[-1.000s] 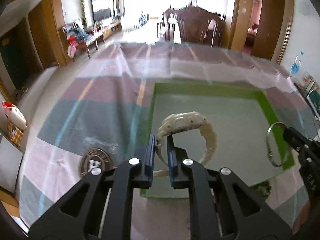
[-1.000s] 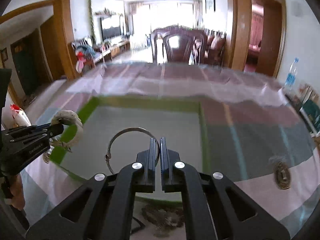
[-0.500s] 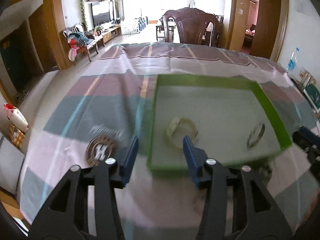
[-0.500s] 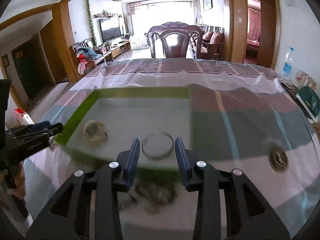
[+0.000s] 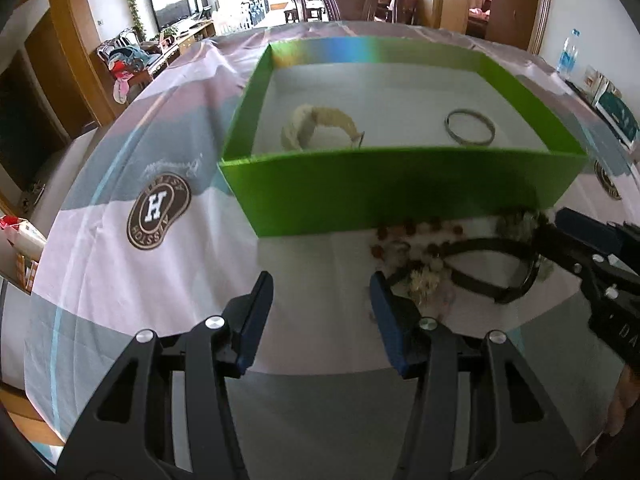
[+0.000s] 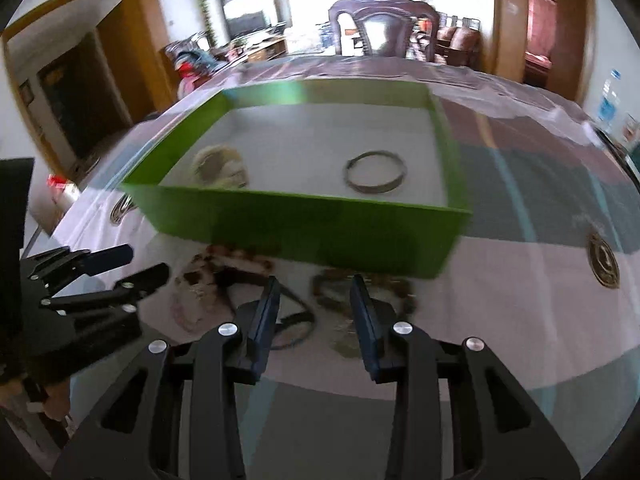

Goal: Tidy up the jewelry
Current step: 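Move the right tool to the black-strap watch while the left tool moves to the pink bead bracelet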

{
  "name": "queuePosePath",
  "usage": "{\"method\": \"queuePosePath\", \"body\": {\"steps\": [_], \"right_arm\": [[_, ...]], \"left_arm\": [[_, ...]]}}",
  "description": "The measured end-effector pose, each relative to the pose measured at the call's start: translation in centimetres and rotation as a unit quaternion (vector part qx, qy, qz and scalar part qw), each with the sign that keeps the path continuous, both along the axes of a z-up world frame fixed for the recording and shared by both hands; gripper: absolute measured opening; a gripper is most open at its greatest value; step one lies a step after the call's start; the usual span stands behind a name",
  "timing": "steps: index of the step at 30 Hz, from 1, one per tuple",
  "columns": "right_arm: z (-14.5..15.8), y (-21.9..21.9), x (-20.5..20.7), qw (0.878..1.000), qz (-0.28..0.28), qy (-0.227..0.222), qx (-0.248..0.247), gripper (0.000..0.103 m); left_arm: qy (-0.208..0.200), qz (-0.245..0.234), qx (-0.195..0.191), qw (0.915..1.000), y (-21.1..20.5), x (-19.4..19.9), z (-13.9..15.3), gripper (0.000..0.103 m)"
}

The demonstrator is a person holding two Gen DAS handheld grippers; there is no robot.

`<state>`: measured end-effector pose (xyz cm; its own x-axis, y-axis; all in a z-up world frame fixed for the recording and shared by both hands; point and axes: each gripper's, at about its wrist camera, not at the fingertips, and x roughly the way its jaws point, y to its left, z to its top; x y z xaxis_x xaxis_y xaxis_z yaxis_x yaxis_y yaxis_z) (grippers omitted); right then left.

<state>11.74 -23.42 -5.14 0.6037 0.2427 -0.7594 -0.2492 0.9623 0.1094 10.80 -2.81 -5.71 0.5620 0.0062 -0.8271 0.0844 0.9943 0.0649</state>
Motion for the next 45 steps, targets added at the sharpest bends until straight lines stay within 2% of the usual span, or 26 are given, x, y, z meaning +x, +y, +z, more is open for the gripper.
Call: {"method": "queuePosePath", "body": {"steps": [6,12,16,21,24,27,38,43,44,45], "right_arm": [[-1.4,1.1,-0.3,0.999,0.007,0.019,-0.027,0.037],[-2.0,0.1,-1.2,0.999,0.007,0.034,-0.019,0.038],[-2.2,-1.0,-2.0,0.999,0.004,0.043,-0.004,0.041],[-2.2,-2.4,-3.0,0.999,-0.008,0.046,-0.002,0.041],[-2.2,-3.5,-3.4,0.999,-0.025,0.045,-0.003,0.041],[-2.0,-4.3,-3.4,0.999,-0.033,0.043,0.007,0.041],[-1.9,-3.6,-3.3,0.999,-0.021,0.04,0.017,0.042],[-1.9,-3.9,-3.5,0.999,-0.025,0.041,0.021,0.042],[-1.8,-4.0,-3.6,0.999,-0.026,0.04,0.022,0.042],[-1.7,-4.1,-3.7,0.999,-0.027,0.038,0.023,0.042]], "left_arm": [[0.005,0.0,0.011,0.9999,-0.3,0.2,-1.4,0.058],[0.012,-0.009,0.013,0.9998,-0.7,-0.3,-2.0,0.059],[0.009,-0.007,0.02,0.9997,-0.5,-0.7,-2.2,0.064],[0.002,0.012,0.044,0.999,1.0,-1.5,-2.0,0.066],[0.004,0.041,0.052,0.9978,2.5,-1.7,-1.8,0.065],[0.003,0.043,0.033,0.9985,3.4,-1.8,-1.4,0.065],[0.012,0.019,0.025,0.9994,3.0,-1.8,-1.9,0.065],[0.011,0.008,0.012,0.9998,2.6,-2.0,-1.6,0.034],[0.011,0.006,0.01,0.9999,2.6,-2.1,-1.6,0.03],[0.012,0.003,0.008,0.9999,2.6,-2.1,-1.6,0.021]]}}
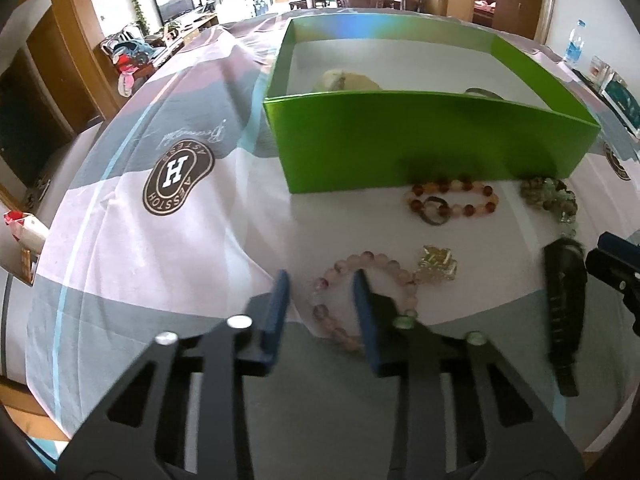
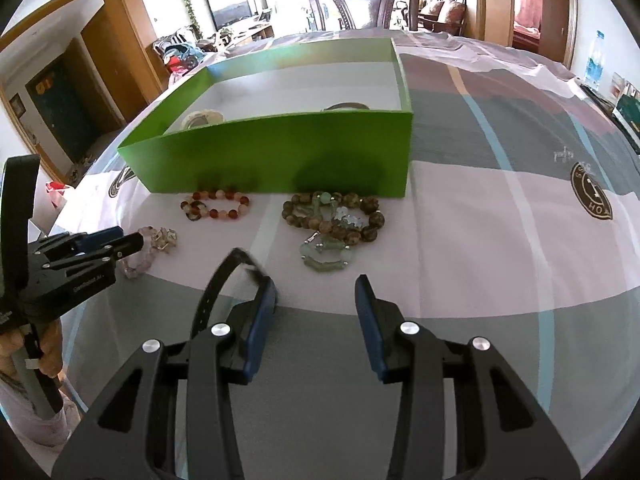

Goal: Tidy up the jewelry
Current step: 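Move the right tool to the black-strap watch while the left tool moves to the pink bead bracelet, then grasp and lift the black watch with the right gripper while the left gripper lifts the pink bracelet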

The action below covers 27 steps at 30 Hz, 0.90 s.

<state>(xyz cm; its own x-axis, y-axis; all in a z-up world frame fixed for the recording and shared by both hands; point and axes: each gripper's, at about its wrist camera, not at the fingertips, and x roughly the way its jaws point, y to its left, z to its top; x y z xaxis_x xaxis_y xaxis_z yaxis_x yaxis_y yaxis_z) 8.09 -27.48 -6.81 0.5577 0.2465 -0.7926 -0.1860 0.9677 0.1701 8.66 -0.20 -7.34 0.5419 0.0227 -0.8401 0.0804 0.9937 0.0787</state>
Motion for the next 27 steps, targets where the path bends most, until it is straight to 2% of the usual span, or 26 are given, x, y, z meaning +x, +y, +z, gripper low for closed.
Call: {"method": "queuePosePath", "body": {"steps": [1,3,8,14,20,21,23,25,26,27], "right_arm": [[0.1,0.0,-0.1,1.0,0.0,-0.001,0.002,0.042],[0.1,0.1,-0.2,1.0,0.003,0.001,0.009,0.042],[0.0,1.2,-0.4,1.0,0.02,0.004,0.017,0.042],[0.8,1.7,-0.6,0.999,0.024,-0.008,0.023,0.042],[0.2,3.6,-0.3,0.999,0.041,-0.009,-0.002,0.041],[0.0,3.9,-0.2,0.999,0.042,-0.007,-0.007,0.04],[-0.6,4.5,0.0,0.999,0.042,-0.002,-0.018,0.03],[-0.9,4.9,0.1,0.999,0.043,0.001,-0.02,0.026],[-1.0,5.0,0.1,0.999,0.042,0.001,-0.025,0.024],[-1.1,5.1,0.1,0.999,0.041,0.0,-0.028,0.024]], "left_arm": [[0.001,-0.002,-0.003,1.0,0.0,-0.1,0.0,0.016],[0.0,-0.003,-0.001,1.0,-0.2,-0.3,0.1,0.013],[0.002,-0.001,-0.012,0.9999,0.0,-0.6,0.2,0.012],[0.004,0.002,-0.003,1.0,0.1,-0.3,0.0,0.018],[0.0,0.004,0.007,1.0,-0.2,-0.4,0.0,0.027],[0.0,0.003,0.006,1.0,-0.2,-0.4,0.0,0.027],[0.0,0.002,0.003,1.0,-0.2,-0.6,0.0,0.027],[0.0,0.002,-0.004,1.0,0.1,-0.5,0.0,0.026],[0.001,0.001,-0.01,1.0,0.3,-0.5,0.0,0.023],[0.002,-0.003,-0.018,0.9998,0.4,-0.4,-0.1,0.014]]}}
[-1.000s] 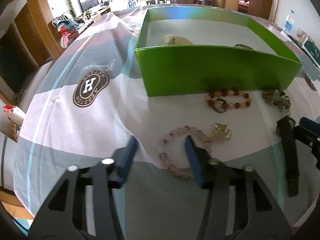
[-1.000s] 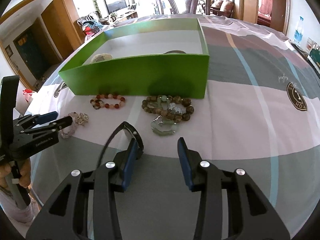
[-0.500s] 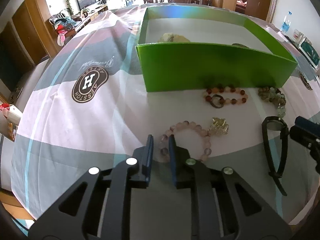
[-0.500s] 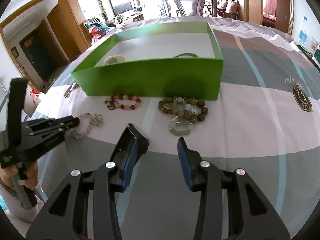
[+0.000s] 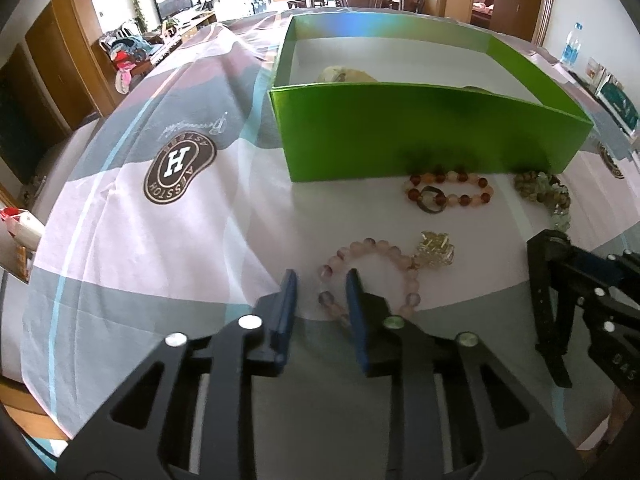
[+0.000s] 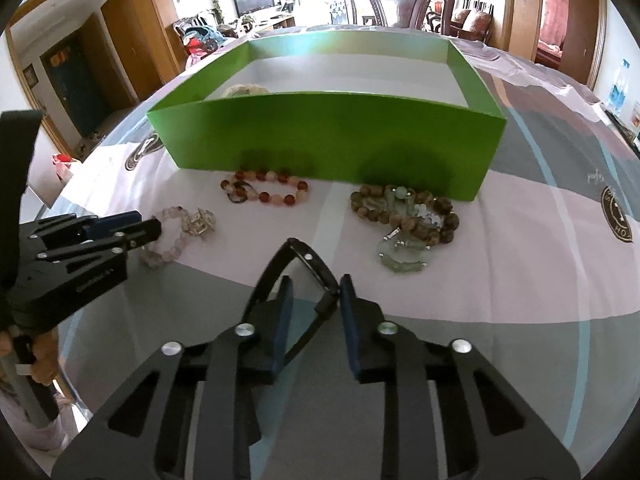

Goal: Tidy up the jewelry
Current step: 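Grasp and lift the black watch with the right gripper while the left gripper lifts the pink bracelet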

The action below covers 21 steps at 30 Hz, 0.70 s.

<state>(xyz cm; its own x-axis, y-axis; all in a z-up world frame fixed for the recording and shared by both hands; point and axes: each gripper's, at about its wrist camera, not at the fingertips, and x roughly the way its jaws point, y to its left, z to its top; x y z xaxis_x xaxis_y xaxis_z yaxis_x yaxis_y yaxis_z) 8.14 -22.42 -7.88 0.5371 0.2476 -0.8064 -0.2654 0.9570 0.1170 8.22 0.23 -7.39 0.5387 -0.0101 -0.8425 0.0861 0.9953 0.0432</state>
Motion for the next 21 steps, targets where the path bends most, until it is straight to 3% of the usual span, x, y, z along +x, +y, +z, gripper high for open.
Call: {"method": "queuePosePath", "body": {"steps": [4,7,21], "right_arm": [[-0.1,0.1,-0.1,1.0,-0.003,-0.001,-0.003,0.023],[-0.4,0.1,-0.1,1.0,-0.004,0.0,-0.002,0.011],[3.7,-1.6,-1.0,0.998,-0.022,-0.057,0.01,0.01]], "left_arm": [[-0.003,0.001,0.007,1.0,0.0,0.0,0.0,0.009],[-0.007,0.002,0.006,1.0,0.0,-0.3,0.1,0.008],[-0.072,-0.007,-0.005,0.9974,-0.4,-1.9,4.9,0.008]]}}
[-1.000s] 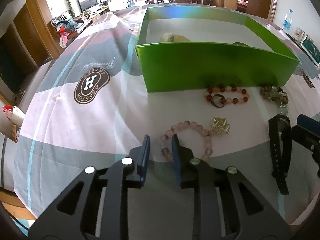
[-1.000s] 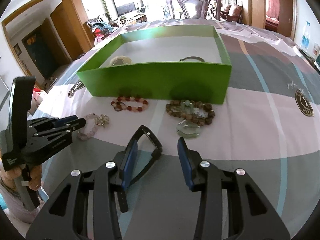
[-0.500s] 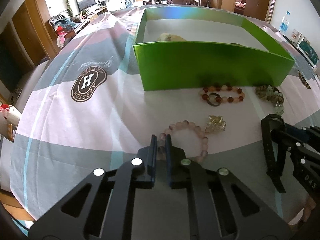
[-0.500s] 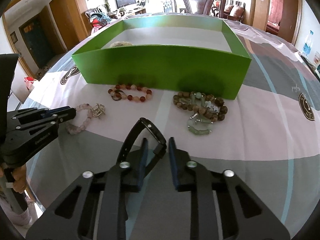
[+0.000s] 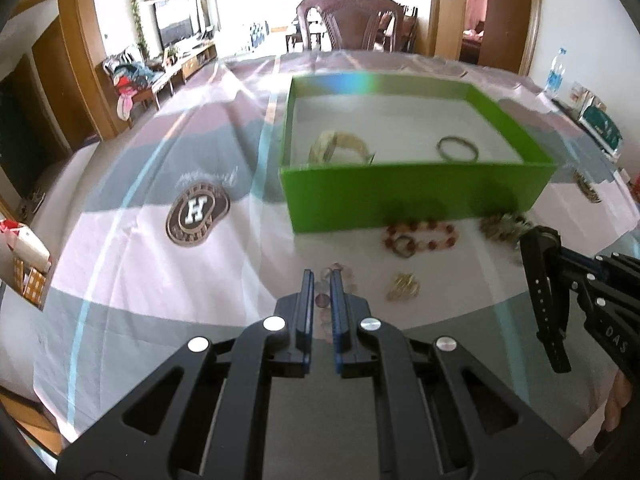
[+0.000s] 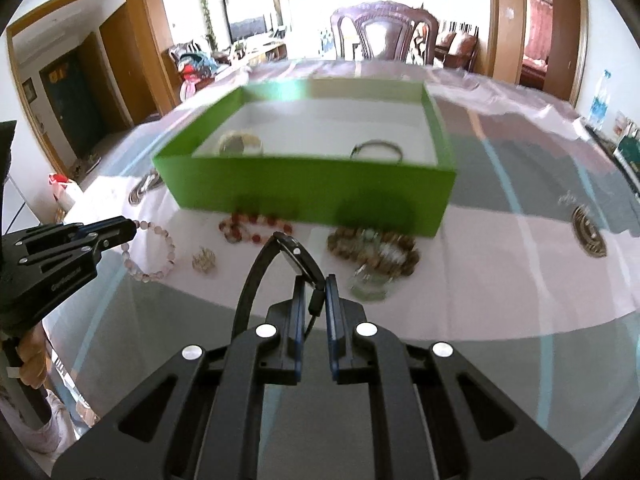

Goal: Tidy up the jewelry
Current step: 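Grasp and lift the black watch with the right gripper while the left gripper lifts the pink bracelet, then lower both held items into the green box and open both grippers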

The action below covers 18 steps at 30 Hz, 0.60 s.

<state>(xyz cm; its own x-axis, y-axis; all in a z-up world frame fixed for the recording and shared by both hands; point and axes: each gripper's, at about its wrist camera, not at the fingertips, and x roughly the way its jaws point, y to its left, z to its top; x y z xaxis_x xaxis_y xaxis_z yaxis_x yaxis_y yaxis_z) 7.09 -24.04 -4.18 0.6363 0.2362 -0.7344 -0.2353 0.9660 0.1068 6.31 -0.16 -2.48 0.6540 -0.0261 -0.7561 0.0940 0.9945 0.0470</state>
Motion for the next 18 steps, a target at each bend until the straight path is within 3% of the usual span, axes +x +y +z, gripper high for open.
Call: {"method": "queuePosePath", "body": {"steps": [10,18], "right_arm": [[4.7,-0.6,1.2,0.997,-0.013,-0.07,-0.01,0.01],[7.2,0.0,6.8,0.995,-0.017,-0.092,-0.025,0.01]], "left_arm": [[-0.061,-0.029,-0.011,0.9976,-1.0,0.6,6.0,0.008],[-0.062,-0.038,-0.016,0.9973,-2.7,7.5,9.0,0.008]]}}
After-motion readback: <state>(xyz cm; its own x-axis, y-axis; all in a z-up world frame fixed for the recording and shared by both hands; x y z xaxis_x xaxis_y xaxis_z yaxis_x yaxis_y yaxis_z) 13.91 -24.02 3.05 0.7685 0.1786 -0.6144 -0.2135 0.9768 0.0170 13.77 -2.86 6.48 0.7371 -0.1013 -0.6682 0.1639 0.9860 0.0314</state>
